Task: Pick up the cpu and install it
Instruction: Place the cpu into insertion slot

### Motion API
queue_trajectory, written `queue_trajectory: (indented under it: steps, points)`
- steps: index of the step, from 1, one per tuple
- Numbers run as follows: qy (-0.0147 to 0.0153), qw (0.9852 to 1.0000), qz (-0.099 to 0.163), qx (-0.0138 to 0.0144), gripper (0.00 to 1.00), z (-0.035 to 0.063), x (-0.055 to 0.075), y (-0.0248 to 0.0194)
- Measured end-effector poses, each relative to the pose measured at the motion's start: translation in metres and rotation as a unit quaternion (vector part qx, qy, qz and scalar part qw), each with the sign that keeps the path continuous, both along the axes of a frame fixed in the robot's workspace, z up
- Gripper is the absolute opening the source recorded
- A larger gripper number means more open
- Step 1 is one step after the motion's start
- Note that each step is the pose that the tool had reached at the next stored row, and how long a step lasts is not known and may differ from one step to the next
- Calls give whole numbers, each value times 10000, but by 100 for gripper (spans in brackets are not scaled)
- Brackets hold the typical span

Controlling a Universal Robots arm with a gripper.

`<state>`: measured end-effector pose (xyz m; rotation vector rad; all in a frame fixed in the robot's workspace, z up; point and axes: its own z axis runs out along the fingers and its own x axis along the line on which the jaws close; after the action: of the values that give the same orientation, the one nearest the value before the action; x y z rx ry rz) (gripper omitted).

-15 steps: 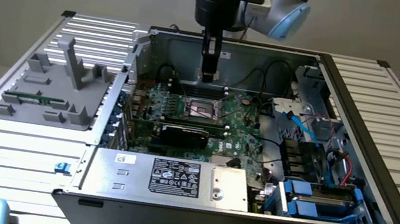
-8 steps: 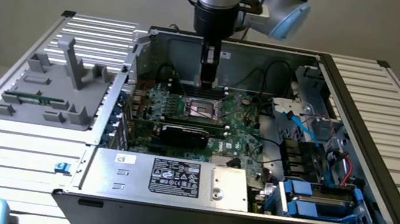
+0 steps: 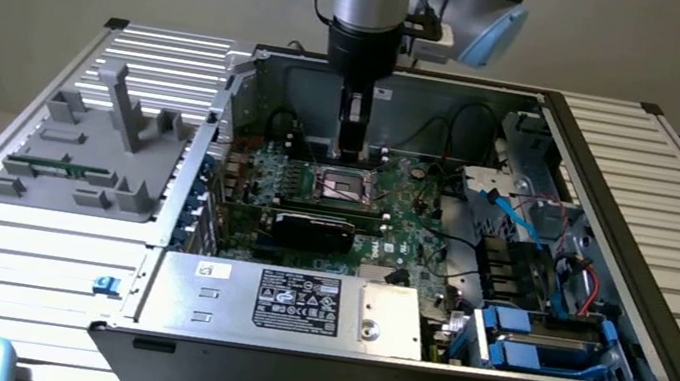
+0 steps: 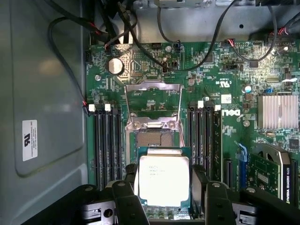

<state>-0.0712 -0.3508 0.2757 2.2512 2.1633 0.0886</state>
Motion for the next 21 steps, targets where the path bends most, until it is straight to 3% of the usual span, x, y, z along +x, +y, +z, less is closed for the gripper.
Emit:
queue_trajectory:
  steps: [7, 15, 21]
  points:
    - [0, 10000, -4, 18, 54, -122, 1, -5]
    - [-1, 10000, -4, 24, 54, -133, 1, -4]
    - [0, 10000, -5, 22, 54, -236, 1, -5]
